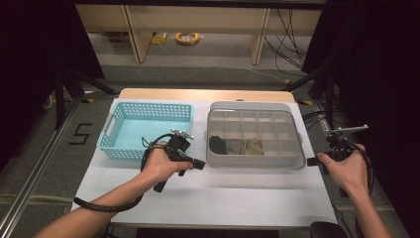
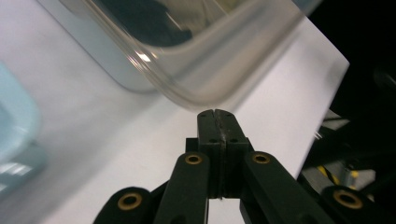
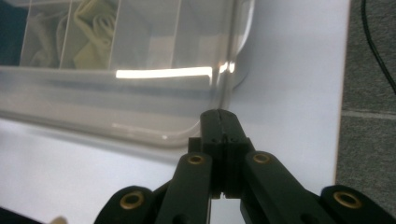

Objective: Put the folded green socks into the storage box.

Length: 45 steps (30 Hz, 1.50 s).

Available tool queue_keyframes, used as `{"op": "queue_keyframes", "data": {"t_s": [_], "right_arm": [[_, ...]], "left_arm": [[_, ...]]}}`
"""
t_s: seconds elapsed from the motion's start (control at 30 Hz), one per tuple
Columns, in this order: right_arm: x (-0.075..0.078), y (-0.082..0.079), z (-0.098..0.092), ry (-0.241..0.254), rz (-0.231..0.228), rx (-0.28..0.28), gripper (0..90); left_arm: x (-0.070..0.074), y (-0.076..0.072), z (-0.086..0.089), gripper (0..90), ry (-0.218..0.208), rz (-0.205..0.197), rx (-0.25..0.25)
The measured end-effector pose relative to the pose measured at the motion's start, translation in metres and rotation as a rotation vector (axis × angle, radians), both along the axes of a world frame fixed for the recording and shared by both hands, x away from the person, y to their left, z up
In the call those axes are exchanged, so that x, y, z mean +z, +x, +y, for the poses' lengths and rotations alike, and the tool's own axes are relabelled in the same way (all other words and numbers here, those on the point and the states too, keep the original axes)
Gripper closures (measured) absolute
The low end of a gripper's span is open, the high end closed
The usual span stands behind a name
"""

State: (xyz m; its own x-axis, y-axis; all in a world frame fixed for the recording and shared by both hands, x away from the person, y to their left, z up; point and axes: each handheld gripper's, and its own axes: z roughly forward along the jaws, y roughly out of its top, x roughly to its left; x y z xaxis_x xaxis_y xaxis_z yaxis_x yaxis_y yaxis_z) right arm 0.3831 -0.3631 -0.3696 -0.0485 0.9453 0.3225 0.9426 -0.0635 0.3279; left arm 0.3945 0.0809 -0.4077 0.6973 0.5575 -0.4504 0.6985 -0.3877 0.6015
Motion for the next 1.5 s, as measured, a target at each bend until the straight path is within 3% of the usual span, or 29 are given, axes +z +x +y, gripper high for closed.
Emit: {"op": "queue_keyframes", "data": {"t_s": [0.07, 0.2, 0.23, 0.4, 0.47, 0.5, 0.53, 0.57, 0.63, 0.67, 0.7, 0.73, 0.77, 0.8, 0.87, 0.9, 0.97, 1.0, 1.03, 1.07, 1.1, 1.17, 1.2, 1.23, 1.33, 1.4, 1.43, 1.47, 1.5], "right_arm": [[0.000, -0.005, 0.003, 0.005, 0.001, 0.013, 90.0], [0.000, -0.012, 0.008, -0.006, 0.031, 0.055, 90.0], [-0.001, -0.012, 0.010, -0.011, 0.009, 0.055, 90.0], [-0.007, -0.019, 0.020, 0.002, 0.047, 0.055, 90.0], [-0.012, -0.018, 0.017, -0.021, 0.038, 0.112, 90.0], [-0.014, -0.019, 0.018, -0.031, 0.033, 0.102, 90.0], [-0.013, -0.020, 0.022, 0.014, 0.071, 0.067, 90.0], [-0.014, -0.020, 0.022, -0.015, 0.069, 0.062, 90.0], [-0.018, -0.017, 0.019, -0.037, 0.050, 0.113, 90.0], [-0.017, -0.017, 0.023, -0.002, 0.076, 0.070, 90.0], [-0.019, -0.016, 0.022, -0.014, 0.051, 0.097, 90.0], [-0.020, -0.016, 0.025, -0.009, 0.069, 0.061, 90.0], [-0.020, -0.014, 0.023, 0.002, 0.074, 0.097, 90.0], [-0.020, -0.014, 0.025, 0.002, 0.086, 0.073, 90.0], [-0.021, -0.012, 0.023, -0.016, 0.055, 0.096, 90.0], [-0.022, -0.012, 0.025, -0.002, 0.066, 0.057, 90.0], [-0.022, -0.011, 0.023, 0.001, 0.077, 0.084, 90.0], [-0.023, -0.010, 0.025, 0.005, 0.080, 0.053, 90.0], [-0.024, -0.009, 0.020, -0.012, 0.066, 0.107, 90.0], [-0.023, -0.009, 0.023, -0.011, 0.092, 0.053, 90.0], [-0.026, -0.007, 0.018, -0.031, 0.059, 0.100, 90.0], [-0.024, -0.007, 0.023, 0.015, 0.077, 0.044, 90.0], [-0.025, -0.004, 0.019, -0.029, 0.055, 0.087, 90.0], [-0.023, -0.004, 0.021, -0.013, 0.085, 0.054, 90.0], [-0.022, -0.002, 0.020, 0.012, 0.070, 0.051, 90.0], [-0.022, 0.000, 0.019, 0.004, 0.089, 0.036, 90.0], [-0.023, 0.001, 0.016, -0.012, 0.060, 0.056, 90.0], [-0.022, 0.001, 0.018, 0.020, 0.076, 0.025, 90.0], [-0.022, 0.003, 0.015, 0.007, 0.074, 0.056, 90.0]], "left_arm": [[-0.003, -0.006, -0.002, 89.9, -0.002, 0.038, -0.006], [-0.009, -0.008, -0.010, 89.9, 0.050, 0.018, -0.035], [-0.010, -0.009, -0.013, 89.9, 0.057, 0.033, -0.033], [-0.014, -0.008, -0.019, 89.9, 0.062, 0.020, -0.057], [-0.015, -0.006, -0.021, 89.9, 0.062, 0.008, -0.052], [-0.015, -0.006, -0.022, 89.9, 0.079, 0.004, -0.047], [-0.016, -0.005, -0.023, 89.9, 0.077, 0.000, -0.043], [-0.017, -0.004, -0.023, 89.9, 0.086, 0.000, -0.044], [-0.019, -0.002, -0.024, 89.9, 0.091, -0.006, -0.046], [-0.019, -0.001, -0.026, 89.9, 0.093, -0.002, -0.036], [-0.019, 0.000, -0.026, 89.9, 0.096, -0.007, -0.039], [-0.018, 0.001, -0.026, 89.9, 0.098, -0.016, -0.035], [-0.018, 0.002, -0.027, 89.9, 0.098, -0.024, -0.030], [-0.019, 0.002, -0.028, 89.9, 0.102, -0.023, -0.025], [-0.020, 0.004, -0.028, 89.9, 0.114, -0.029, -0.029], [-0.020, 0.005, -0.028, 89.9, 0.119, -0.031, -0.023], [-0.021, 0.007, -0.029, 89.9, 0.125, -0.038, -0.024], [-0.021, 0.007, -0.030, 89.9, 0.126, -0.039, -0.024], [-0.021, 0.009, -0.030, 89.8, 0.129, -0.039, -0.029], [-0.021, 0.010, -0.031, 89.9, 0.124, -0.036, -0.026], [-0.020, 0.011, -0.030, 89.9, 0.133, -0.037, -0.035], [-0.018, 0.016, -0.031, 89.8, 0.128, -0.041, -0.029], [-0.018, 0.016, -0.032, 89.9, 0.114, -0.040, -0.007], [-0.017, 0.018, -0.030, 89.8, 0.132, -0.047, -0.031], [-0.017, 0.021, -0.033, 89.9, 0.120, -0.027, -0.008], [-0.016, 0.025, -0.030, 89.8, 0.150, -0.032, -0.042], [-0.017, 0.025, -0.032, 89.8, 0.127, -0.020, -0.018], [-0.017, 0.026, -0.032, 89.8, 0.129, -0.012, -0.018], [-0.016, 0.028, -0.030, 89.8, 0.147, -0.014, -0.038]]}}
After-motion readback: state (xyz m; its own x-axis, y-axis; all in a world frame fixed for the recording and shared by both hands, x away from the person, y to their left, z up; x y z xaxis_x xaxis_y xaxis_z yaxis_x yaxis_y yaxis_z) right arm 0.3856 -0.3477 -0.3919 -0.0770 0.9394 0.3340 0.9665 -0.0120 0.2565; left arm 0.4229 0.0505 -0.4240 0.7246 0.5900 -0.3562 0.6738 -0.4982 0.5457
